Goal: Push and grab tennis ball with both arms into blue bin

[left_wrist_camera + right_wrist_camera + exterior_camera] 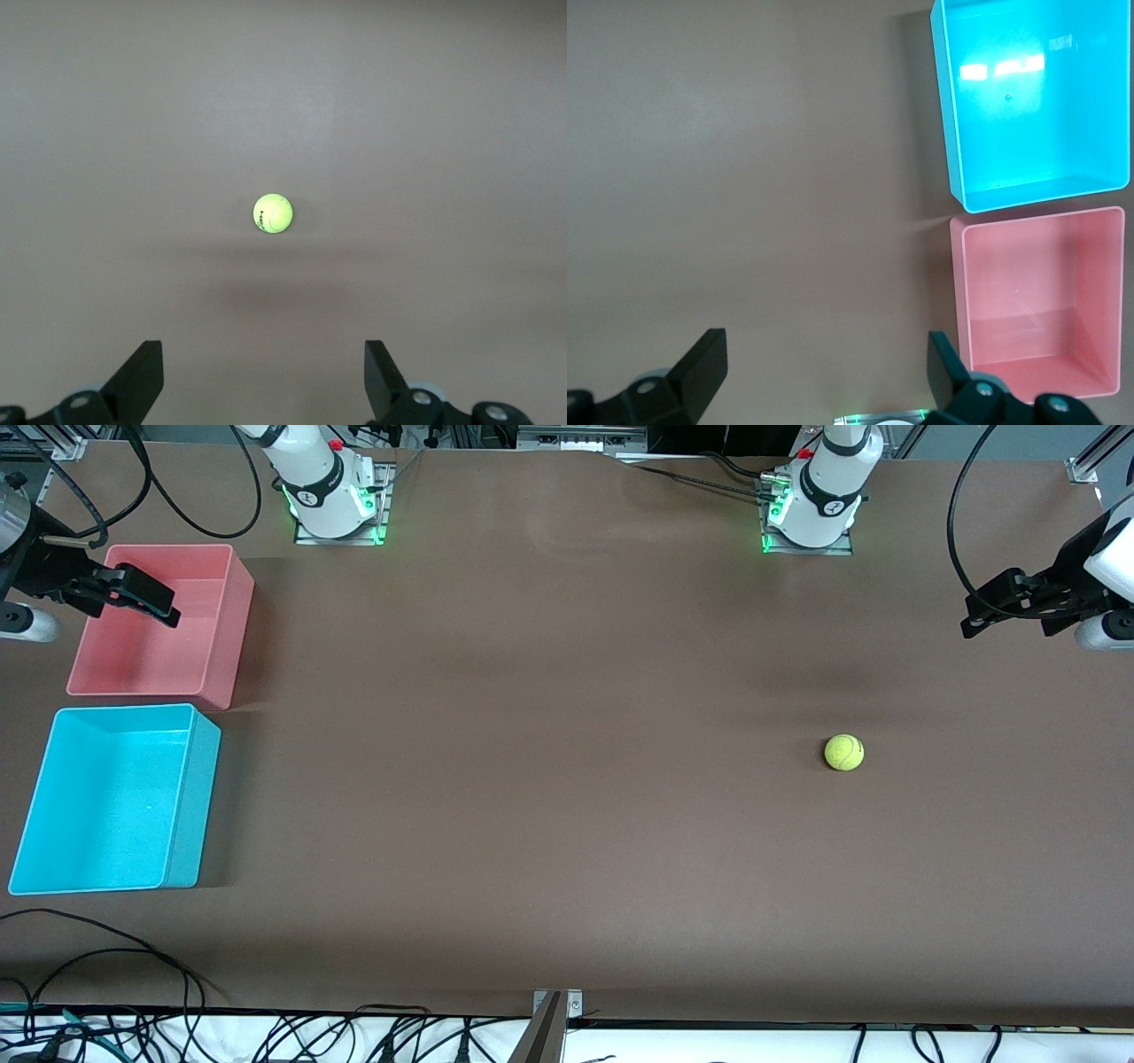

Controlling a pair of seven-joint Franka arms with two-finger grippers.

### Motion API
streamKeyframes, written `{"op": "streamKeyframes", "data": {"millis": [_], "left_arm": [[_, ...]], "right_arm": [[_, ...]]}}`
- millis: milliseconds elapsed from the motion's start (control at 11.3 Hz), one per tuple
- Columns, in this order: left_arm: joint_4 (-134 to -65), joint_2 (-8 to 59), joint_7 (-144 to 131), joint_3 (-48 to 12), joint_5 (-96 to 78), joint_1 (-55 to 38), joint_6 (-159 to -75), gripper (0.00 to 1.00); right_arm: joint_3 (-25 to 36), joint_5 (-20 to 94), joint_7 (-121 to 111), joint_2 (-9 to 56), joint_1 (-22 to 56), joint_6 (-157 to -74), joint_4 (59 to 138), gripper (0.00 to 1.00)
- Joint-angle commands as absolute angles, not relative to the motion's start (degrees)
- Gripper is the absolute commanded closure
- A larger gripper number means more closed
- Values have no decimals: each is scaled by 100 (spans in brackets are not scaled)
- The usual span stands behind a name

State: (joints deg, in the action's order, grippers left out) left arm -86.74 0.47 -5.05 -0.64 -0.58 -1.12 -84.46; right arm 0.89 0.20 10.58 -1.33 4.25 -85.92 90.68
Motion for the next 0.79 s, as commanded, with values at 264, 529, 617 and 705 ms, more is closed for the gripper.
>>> {"op": "streamKeyframes", "data": {"millis": [264, 529, 617, 705], "left_arm": [[-8569, 88, -545, -88, 53, -105, -8350, 0], [-8569, 88, -545, -88, 53, -105, -8358, 0], [-8569, 88, -545, -88, 53, -105, -8358, 0], [-8569, 88, -545, -88, 53, -105, -8358, 0]], "right_arm": [[71, 35, 976, -185, 439, -8367, 8991, 0], [62, 44, 993, -185, 431, -8253, 8982, 0], [70, 44, 1045, -167, 439, -8253, 8982, 0], [62, 44, 1063, -132, 439, -8244, 8991, 0]]}}
